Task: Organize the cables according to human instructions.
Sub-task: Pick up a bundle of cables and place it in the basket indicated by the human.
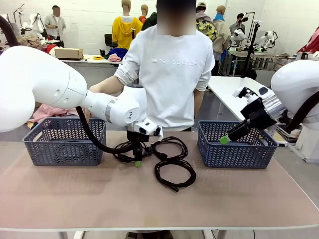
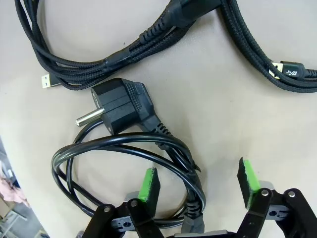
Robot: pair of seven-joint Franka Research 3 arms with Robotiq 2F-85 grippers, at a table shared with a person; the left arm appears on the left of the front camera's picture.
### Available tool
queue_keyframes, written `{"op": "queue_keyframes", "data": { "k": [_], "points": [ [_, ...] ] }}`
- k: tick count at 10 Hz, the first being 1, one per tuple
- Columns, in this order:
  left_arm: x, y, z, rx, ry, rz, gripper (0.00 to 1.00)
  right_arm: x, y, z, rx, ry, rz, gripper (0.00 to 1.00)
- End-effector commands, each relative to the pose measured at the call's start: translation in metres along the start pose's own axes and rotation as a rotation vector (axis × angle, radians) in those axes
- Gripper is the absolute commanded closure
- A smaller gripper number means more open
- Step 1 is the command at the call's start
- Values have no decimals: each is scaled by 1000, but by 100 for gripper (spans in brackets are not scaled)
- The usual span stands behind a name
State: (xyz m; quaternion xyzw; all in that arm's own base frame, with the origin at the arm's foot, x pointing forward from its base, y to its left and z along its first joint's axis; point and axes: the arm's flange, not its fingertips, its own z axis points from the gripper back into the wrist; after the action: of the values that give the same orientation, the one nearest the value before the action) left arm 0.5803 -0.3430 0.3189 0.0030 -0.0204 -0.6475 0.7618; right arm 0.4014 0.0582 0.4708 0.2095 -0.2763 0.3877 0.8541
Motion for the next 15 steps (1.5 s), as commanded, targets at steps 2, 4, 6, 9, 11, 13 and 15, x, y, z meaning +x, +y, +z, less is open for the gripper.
{"op": "queue_keyframes", "data": {
  "k": [2, 4, 6, 9, 11, 13, 15],
  "points": [
    [0, 2, 3, 5, -1, 12, 55, 1, -3, -1, 13, -23, 13, 0],
    [-1, 3, 3, 2, -3, 14, 73, 1, -3, -1, 13, -23, 13, 0],
    [-2, 4, 4, -3, -8, 17, 91, 1, -3, -1, 13, -23, 13, 0],
    [-4, 3, 6, 4, -6, 27, 93, 1, -3, -1, 13, -23, 13, 0],
    [-6, 4, 8, 12, 6, 45, 100, 1, -3, -1, 13, -23, 13, 0],
    [-9, 5, 12, 33, 26, 94, 100, 1, -3, -1, 13, -23, 13, 0],
    [-14, 5, 33, 115, 29, 194, 100, 1, -3, -1, 13, -23, 13, 0]
  ]
}}
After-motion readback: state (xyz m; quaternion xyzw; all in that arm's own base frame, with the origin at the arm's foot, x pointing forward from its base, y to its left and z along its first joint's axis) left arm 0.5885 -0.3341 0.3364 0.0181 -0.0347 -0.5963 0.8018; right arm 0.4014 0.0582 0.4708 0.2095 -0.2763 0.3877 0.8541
